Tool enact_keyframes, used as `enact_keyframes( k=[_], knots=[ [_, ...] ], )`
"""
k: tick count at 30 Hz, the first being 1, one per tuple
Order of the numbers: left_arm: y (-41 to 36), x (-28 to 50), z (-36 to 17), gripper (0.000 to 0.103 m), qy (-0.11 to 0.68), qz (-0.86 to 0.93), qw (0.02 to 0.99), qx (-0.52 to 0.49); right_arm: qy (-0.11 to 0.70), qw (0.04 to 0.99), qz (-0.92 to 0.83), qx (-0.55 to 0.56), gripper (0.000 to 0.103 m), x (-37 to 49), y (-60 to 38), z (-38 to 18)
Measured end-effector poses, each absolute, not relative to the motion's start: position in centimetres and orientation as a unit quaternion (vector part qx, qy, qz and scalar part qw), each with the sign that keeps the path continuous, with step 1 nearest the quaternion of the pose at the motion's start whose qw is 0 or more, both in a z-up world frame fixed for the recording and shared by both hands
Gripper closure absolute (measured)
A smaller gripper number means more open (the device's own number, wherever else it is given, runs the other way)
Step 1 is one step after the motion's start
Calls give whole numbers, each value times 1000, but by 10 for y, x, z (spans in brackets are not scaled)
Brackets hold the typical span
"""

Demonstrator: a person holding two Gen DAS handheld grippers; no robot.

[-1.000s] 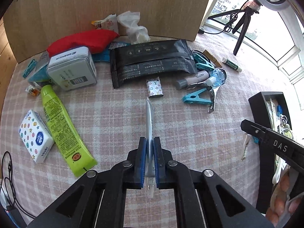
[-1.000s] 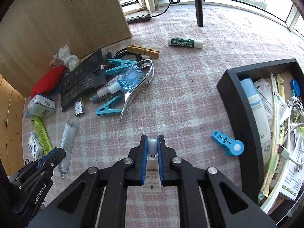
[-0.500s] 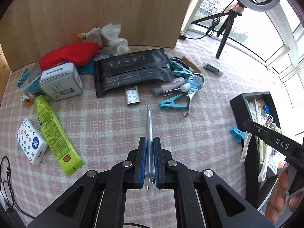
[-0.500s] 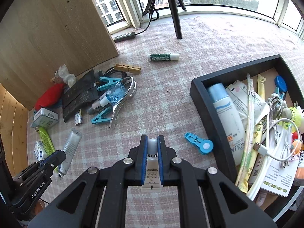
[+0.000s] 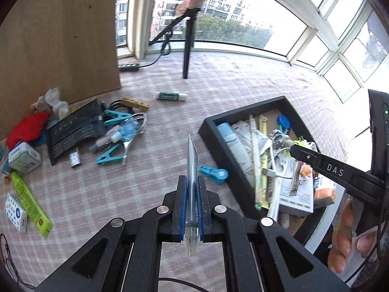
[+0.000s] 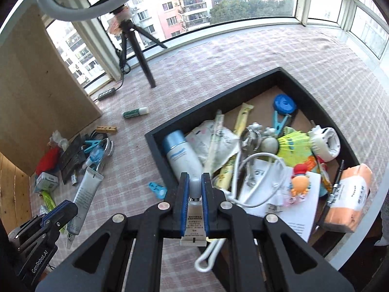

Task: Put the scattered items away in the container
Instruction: 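Carry both tubes over the black tray and open both tools to drop them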

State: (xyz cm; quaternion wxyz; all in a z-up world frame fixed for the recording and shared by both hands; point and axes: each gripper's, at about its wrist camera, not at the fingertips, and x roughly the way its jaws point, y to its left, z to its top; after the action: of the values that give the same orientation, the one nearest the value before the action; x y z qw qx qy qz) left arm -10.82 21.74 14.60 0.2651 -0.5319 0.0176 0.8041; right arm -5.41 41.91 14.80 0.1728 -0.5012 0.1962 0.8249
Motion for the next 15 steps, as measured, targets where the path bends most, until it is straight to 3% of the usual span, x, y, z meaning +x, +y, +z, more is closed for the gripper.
enact_keyframes(
  k=[12, 15],
  knots=[
    [352, -80, 165, 97, 30, 792, 319, -519, 211, 214, 815, -496, 93, -18, 536, 158],
    [377, -74, 164, 92, 39, 788, 328, -520, 207, 210, 819, -492, 89, -15, 551, 160]
  ],
)
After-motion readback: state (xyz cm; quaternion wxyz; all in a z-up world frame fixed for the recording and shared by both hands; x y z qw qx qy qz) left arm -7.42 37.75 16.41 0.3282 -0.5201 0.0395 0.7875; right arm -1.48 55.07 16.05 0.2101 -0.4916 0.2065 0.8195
